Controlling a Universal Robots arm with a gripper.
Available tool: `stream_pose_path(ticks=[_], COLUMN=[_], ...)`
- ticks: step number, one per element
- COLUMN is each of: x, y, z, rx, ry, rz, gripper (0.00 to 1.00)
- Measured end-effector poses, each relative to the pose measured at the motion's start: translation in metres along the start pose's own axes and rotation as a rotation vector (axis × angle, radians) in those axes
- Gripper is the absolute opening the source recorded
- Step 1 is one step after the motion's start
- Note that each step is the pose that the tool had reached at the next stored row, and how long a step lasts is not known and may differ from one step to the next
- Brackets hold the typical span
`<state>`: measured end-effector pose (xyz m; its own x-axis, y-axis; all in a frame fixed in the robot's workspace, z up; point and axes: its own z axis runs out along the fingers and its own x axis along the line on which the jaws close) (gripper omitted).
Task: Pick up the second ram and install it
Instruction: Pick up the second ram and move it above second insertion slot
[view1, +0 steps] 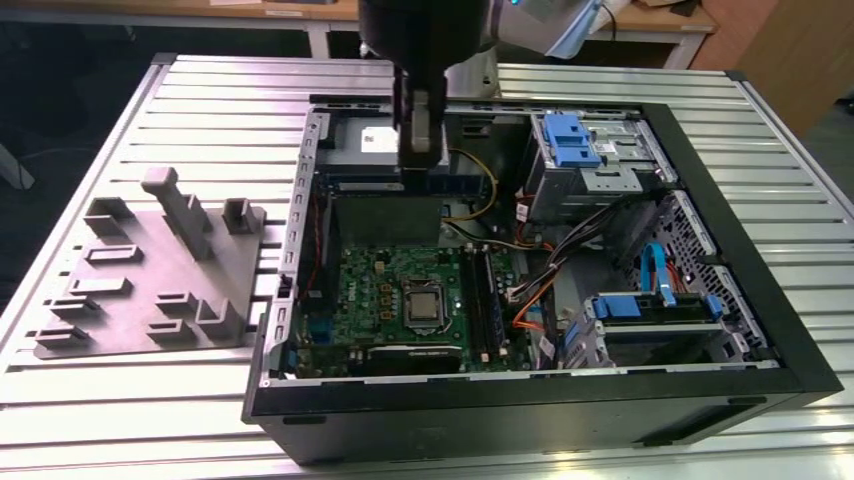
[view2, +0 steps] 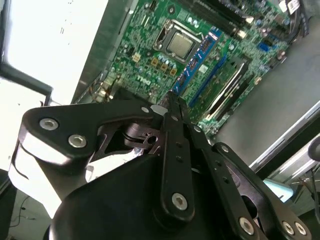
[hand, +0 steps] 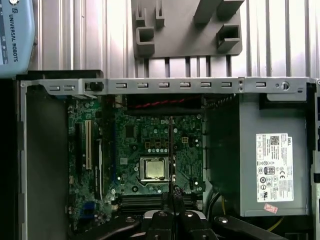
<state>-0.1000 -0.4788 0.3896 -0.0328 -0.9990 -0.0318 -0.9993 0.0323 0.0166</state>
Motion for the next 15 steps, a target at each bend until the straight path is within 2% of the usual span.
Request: stream_pose_path(ticks=[8, 15], x=[-0.0005, -0.0006], y=[-0.0237, -0.0244], z=[0.0048, 0.0052], rx=[-0.0004, -0.0004], ry=[-0.0001, -0.0001], rz=[0.0, 0.002], gripper=[0.11, 0.11])
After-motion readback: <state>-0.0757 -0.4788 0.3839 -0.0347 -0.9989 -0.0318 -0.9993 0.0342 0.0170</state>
